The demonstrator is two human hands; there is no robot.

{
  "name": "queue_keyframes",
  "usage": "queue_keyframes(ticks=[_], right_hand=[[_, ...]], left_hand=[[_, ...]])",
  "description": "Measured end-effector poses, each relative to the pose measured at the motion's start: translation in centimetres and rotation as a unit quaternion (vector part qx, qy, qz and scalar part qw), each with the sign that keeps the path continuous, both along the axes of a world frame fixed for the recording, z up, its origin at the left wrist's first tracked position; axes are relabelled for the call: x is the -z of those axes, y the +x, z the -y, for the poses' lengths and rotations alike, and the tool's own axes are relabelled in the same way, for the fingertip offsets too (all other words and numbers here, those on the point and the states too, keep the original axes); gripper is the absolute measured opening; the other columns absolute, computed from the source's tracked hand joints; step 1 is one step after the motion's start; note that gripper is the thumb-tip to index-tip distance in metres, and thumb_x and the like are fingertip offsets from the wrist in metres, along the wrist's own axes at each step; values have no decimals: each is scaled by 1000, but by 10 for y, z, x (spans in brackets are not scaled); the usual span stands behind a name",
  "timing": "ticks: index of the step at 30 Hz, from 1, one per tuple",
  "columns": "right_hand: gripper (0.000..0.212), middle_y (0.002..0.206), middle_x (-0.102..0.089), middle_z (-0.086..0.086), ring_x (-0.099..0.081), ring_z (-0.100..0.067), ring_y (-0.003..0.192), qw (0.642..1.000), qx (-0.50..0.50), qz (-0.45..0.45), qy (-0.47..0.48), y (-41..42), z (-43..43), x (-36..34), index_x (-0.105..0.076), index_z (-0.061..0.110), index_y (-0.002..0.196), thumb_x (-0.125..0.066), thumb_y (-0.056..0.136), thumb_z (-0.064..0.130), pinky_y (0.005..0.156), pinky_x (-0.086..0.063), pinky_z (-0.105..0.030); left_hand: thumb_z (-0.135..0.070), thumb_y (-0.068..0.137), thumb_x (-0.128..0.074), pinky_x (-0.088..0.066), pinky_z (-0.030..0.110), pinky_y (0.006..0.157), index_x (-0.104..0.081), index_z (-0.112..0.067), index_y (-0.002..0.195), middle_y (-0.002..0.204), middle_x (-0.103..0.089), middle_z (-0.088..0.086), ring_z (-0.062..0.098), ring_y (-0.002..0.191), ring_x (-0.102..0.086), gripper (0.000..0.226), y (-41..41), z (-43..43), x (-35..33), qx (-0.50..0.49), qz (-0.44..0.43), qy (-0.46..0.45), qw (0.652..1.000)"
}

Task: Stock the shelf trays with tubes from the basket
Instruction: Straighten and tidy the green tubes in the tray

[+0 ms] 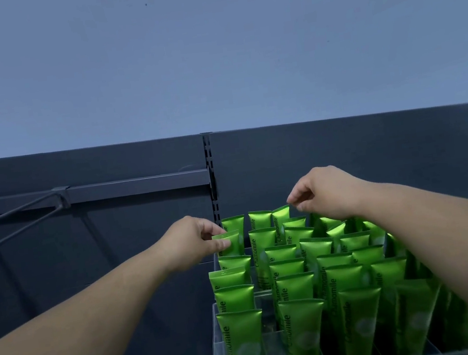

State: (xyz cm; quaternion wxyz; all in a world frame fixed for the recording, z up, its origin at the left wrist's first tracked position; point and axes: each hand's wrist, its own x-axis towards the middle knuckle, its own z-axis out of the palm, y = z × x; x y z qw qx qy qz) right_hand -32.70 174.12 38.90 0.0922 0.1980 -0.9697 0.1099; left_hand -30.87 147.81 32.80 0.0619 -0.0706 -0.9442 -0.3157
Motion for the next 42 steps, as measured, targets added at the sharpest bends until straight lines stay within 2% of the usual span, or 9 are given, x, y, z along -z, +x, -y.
queue_keyframes(ticks=[4, 9, 16, 19, 21, 25, 29, 33, 42], right_hand=[[22, 106, -70, 9, -60, -4, 90, 1000, -1, 12, 17, -4, -7, 4, -71, 25, 110, -66, 90, 20, 81, -41, -13], [23, 107, -70, 9, -63, -7, 99, 999, -13, 26, 37, -9, -12, 10, -71, 24, 112, -66, 90, 21, 84, -44, -15], [24, 108, -70, 8, -62, -7, 101, 998, -38, 37, 46, -19, -10, 13, -71, 22, 113, -67, 89, 21, 84, -43, -15], [22, 107, -70, 6, -62, -9, 100, 996, -49, 43, 55, -24, -8, 16, -71, 21, 111, -68, 89, 23, 86, -46, -19], [21, 105, -71, 4, -63, -12, 99, 996, -55, 41, 62, -26, -7, 18, -72, 18, 109, -67, 90, 26, 87, -48, -22], [17, 93, -71, 3, -58, -10, 82, 996, -64, 38, 57, -29, -7, 21, -73, 17, 101, -65, 91, 28, 79, -48, -22], [15, 69, -61, 11, -57, -8, 77, 996, -68, 37, 54, -31, -9, 19, -74, 18, 94, -64, 91, 28, 80, -52, -25], [15, 86, -73, 3, -64, -11, 85, 993, -76, 50, 76, -32, -11, 16, -73, 18, 93, -63, 91, 29, 81, -52, -25], [20, 92, -74, 2, -67, -13, 91, 990, -101, 47, 89, -38, -14, 13, -75, 17, 97, -65, 89, 34, 79, -50, -22]], left_hand=[[-42, 78, -74, -48, 17, 83, -71, -31, 100, 91, -71, -12, 0, 90, -64, 25, -2, -2, -4, 5, 6, -6, 1000], [-38, 78, -75, -45, 12, 80, -71, -29, 96, 89, -71, -15, -3, 88, -65, 21, -3, -14, -17, 16, -4, 0, 1000], [-39, 82, -71, -49, 17, 83, -73, -29, 101, 89, -69, -16, -1, 86, -62, 20, -12, -57, -40, 69, -33, -157, 985], [-37, 84, -70, -44, 8, 69, -73, -25, 102, 89, -69, -14, -2, 76, -58, 23, -16, -71, -41, 90, -25, -217, 972], [-36, 85, -69, -41, 9, 67, -73, -22, 104, 92, -70, -10, -1, 74, -56, 24, -18, -78, -40, 96, -21, -248, 964], [-35, 87, -66, -41, 15, 72, -72, -21, 105, 98, -72, -6, 2, 77, -55, 24, -19, -83, -37, 87, -26, -279, 956], [-34, 87, -66, -40, 14, 71, -73, -21, 104, 97, -72, -7, 1, 76, -54, 22, -18, -83, -38, 77, -30, -286, 955], [-34, 87, -66, -42, 14, 72, -73, -21, 104, 97, -71, -7, 1, 77, -56, 22, -17, -83, -38, 68, -20, -285, 956], [-38, 84, -69, -46, 16, 74, -73, -21, 104, 88, -68, -12, 1, 80, -59, 26, -18, -85, -41, 58, 7, -268, 962]])
